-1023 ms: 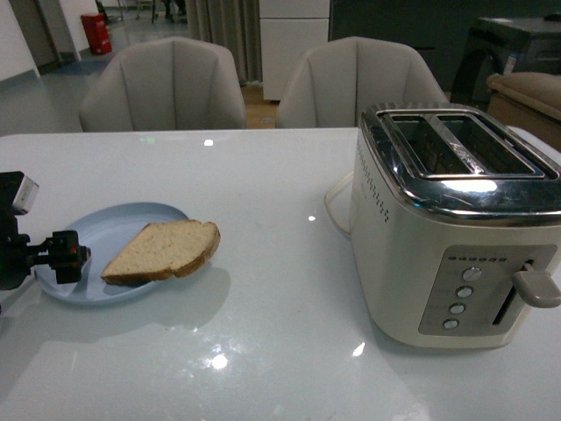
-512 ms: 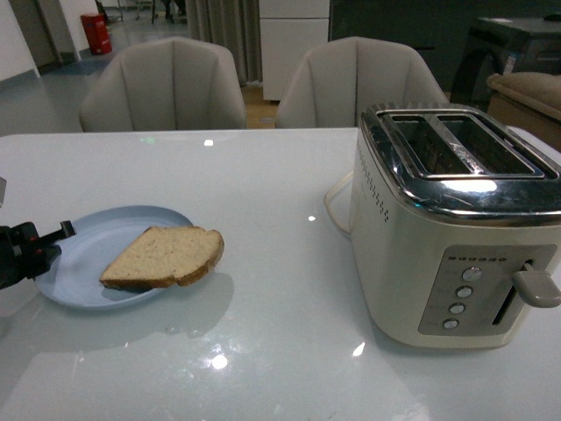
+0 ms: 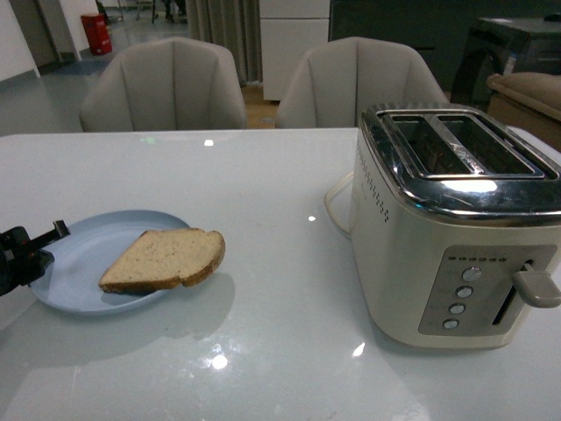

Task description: Left arm holds plate, right arm toasts bread

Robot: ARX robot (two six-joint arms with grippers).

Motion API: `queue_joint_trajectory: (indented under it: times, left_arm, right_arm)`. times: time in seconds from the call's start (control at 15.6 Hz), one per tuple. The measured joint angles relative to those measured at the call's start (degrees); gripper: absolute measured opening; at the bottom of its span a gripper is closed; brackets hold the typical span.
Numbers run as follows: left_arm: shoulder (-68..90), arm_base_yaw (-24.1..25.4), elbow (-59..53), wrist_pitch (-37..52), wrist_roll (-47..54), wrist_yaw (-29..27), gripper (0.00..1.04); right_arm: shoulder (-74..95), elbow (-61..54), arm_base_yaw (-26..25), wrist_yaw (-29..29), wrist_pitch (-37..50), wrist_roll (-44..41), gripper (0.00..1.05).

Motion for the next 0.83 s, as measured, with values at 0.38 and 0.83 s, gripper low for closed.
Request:
queue_joint_trajectory:
  times: [0.38,0.83]
  left_arm:
    - [-12.7,-4.0,-8.7,-3.4,-7.1,-4.3,0.03]
    - [-34.7,-13.6,-8.2,-24.3,-17.8,-10.8,0.03]
  right_arm:
    - [0.0,0.0,0.0,0.0,0.0,0.0,0.98]
    - [0.0,0.0,0.0,0.0,0.0,0.0,0.98]
